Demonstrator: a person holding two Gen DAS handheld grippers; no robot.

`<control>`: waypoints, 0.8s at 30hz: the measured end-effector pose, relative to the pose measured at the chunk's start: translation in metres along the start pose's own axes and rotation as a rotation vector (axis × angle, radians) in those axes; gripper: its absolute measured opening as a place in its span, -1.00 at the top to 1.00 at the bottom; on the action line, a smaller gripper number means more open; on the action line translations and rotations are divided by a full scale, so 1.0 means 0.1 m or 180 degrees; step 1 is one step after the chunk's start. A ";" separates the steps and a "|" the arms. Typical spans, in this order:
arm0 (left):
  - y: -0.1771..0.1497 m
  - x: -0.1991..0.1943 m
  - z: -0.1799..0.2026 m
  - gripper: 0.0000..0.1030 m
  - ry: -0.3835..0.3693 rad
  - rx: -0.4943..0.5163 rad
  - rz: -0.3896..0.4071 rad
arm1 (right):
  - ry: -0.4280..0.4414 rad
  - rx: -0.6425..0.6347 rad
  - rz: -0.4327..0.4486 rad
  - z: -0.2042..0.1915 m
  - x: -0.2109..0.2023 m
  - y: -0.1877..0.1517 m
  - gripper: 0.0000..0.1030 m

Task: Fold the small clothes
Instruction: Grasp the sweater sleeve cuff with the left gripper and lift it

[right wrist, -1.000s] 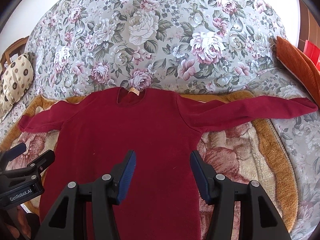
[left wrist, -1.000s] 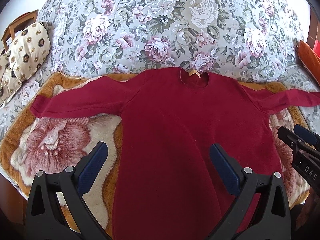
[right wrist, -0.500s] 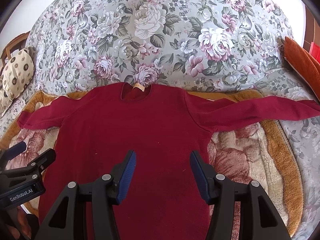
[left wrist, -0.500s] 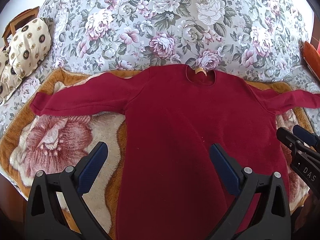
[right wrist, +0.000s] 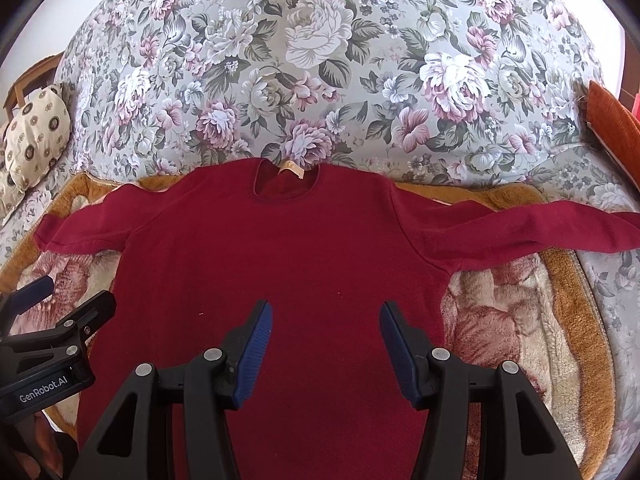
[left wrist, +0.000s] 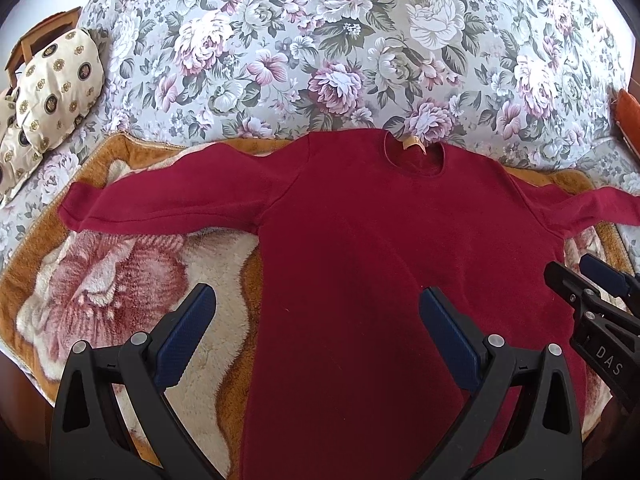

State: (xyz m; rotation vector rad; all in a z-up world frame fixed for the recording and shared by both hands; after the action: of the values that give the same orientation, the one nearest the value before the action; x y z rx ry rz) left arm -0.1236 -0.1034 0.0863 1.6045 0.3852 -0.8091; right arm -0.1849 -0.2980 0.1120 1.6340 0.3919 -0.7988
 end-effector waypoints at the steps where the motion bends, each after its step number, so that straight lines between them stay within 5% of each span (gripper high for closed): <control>1: 0.01 0.02 -0.02 -0.98 0.0005 -0.0009 -0.0004 | 0.0008 -0.0005 -0.0008 -0.02 0.02 0.01 -0.05; 10: 0.08 0.18 -0.54 -0.98 -0.0113 -0.0441 -0.0091 | 0.0106 -0.0072 -0.0159 -0.26 0.29 0.00 -0.05; 24: 0.11 0.62 -3.10 -0.98 0.0572 -0.2234 -0.0049 | 0.0497 -0.0268 -0.0255 -0.89 0.80 0.17 -0.05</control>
State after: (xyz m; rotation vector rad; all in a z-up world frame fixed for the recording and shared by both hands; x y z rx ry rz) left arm 0.0143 0.1794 0.0575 1.0130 0.7205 -0.4603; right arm -0.0924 -0.2300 0.0739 1.6146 0.5970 -0.7067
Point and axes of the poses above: each gripper's, at about its wrist camera, not at the fingertips, and x roughly the way its jaws point, z to its right, y to its top, the point moved 1 cm from there along x, roughly the way its jaws point, and after that the axes turned 7 degrees about z, right-handed, at the moved point
